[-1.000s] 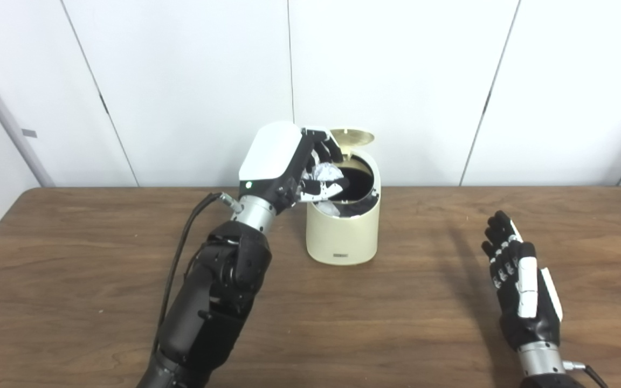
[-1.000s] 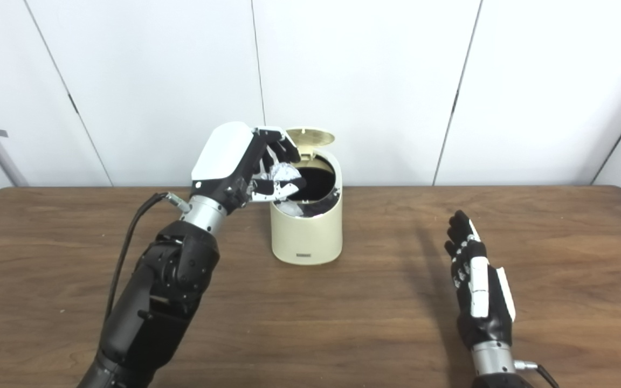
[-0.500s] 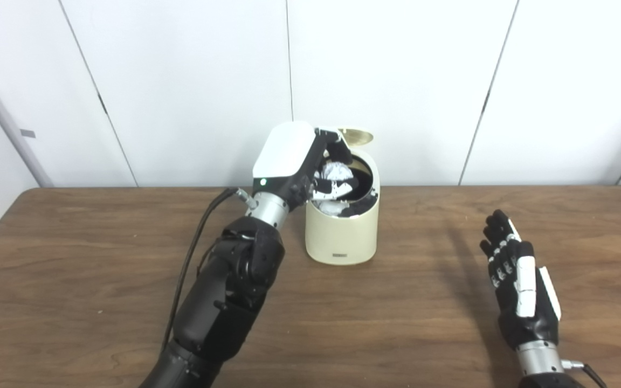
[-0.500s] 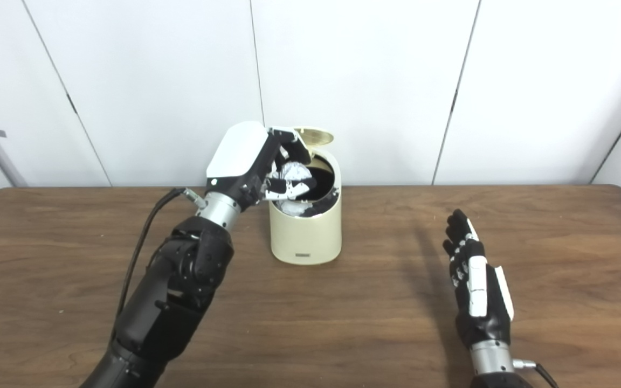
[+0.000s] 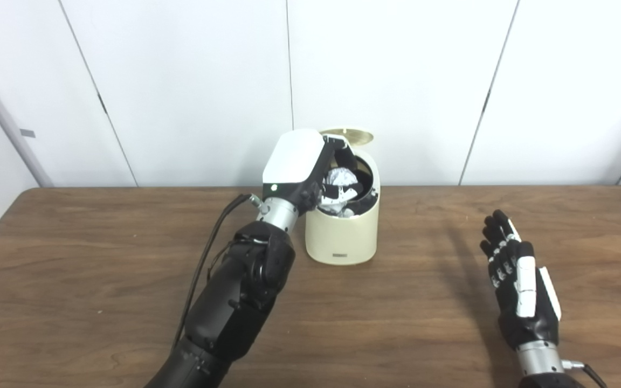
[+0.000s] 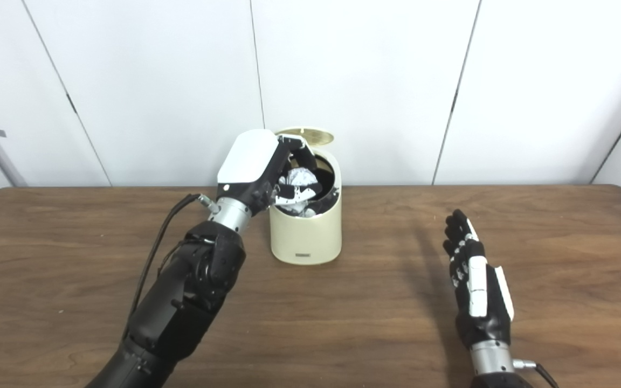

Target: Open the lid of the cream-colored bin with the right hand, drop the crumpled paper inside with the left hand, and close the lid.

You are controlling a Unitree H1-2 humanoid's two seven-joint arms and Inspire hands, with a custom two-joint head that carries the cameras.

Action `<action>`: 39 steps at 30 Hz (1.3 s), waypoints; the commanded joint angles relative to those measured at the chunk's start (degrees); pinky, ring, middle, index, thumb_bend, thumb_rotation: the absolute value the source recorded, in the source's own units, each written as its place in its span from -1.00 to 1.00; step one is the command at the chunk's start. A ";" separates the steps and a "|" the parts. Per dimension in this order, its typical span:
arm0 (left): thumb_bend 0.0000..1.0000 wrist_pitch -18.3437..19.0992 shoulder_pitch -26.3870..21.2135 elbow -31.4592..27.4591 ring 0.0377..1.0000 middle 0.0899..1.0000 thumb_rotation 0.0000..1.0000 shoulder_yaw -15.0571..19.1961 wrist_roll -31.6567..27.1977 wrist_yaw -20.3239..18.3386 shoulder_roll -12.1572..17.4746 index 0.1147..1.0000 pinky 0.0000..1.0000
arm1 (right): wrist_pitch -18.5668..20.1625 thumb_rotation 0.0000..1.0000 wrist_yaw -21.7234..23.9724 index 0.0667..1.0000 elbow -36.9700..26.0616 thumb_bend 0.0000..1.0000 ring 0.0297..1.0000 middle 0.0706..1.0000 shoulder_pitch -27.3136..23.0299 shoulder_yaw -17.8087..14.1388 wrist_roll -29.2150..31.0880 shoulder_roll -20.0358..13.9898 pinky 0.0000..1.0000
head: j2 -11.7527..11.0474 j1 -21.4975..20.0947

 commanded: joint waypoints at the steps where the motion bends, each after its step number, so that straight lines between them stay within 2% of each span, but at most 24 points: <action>1: -0.07 -1.26 -3.35 0.07 -0.18 0.05 -1.00 -0.06 0.79 2.69 -0.45 -0.12 -0.44 | -0.24 1.00 0.26 0.87 4.96 0.05 0.91 0.87 4.62 0.94 0.43 2.06 0.95 | 0.06 -0.05; 8: -0.07 -1.92 -4.08 2.62 -0.18 0.04 -1.00 -0.75 1.28 4.71 -0.56 -0.13 -0.42 | 0.08 1.00 0.29 0.88 4.81 0.05 0.92 0.88 4.83 1.13 0.15 1.95 0.96 | -0.06 -0.14; 11: -0.07 -3.02 -4.63 4.38 -0.23 -0.06 -1.00 -1.27 1.73 6.51 -0.38 -0.10 -0.46 | 0.30 1.00 0.35 0.88 4.71 0.06 0.94 0.89 4.94 1.27 0.11 1.99 0.98 | -0.05 -0.20; 18: -0.06 -5.18 -5.41 8.19 -0.15 0.02 -1.00 -2.33 2.63 10.12 -0.20 -0.15 -0.40 | 0.79 1.00 0.33 0.88 4.30 0.05 0.95 0.89 5.21 1.35 -0.16 1.74 0.99 | 0.02 -0.06; 22: -0.06 -6.57 -5.57 10.01 -0.18 -0.04 -1.00 -2.97 2.81 11.77 -0.10 -0.13 -0.39 | 0.96 1.00 0.29 0.88 4.12 0.04 0.93 0.87 5.23 1.37 -0.07 1.74 0.97 | 0.12 0.06; 27: -0.05 -6.97 -5.70 11.32 -0.20 -0.08 -1.00 -3.56 2.87 12.54 0.06 -0.16 -0.38 | 1.09 1.00 0.36 0.87 4.11 0.07 0.94 0.87 5.31 1.30 0.35 1.97 0.98 | 0.13 0.00; 32: -0.06 -5.13 -5.49 10.74 -0.19 -0.03 -1.00 -3.57 2.42 9.77 -0.05 -0.16 -0.37 | 1.28 1.00 0.75 0.88 3.94 0.10 0.95 0.88 5.53 1.48 0.27 1.56 1.00 | 0.27 0.04; 39: -0.06 -4.45 -5.19 9.93 -0.19 -0.01 -1.00 -4.21 3.28 8.98 0.21 -0.23 -0.38 | 1.39 1.00 0.88 0.89 3.89 0.08 0.97 0.88 5.59 1.42 0.67 1.33 1.00 | 0.31 0.23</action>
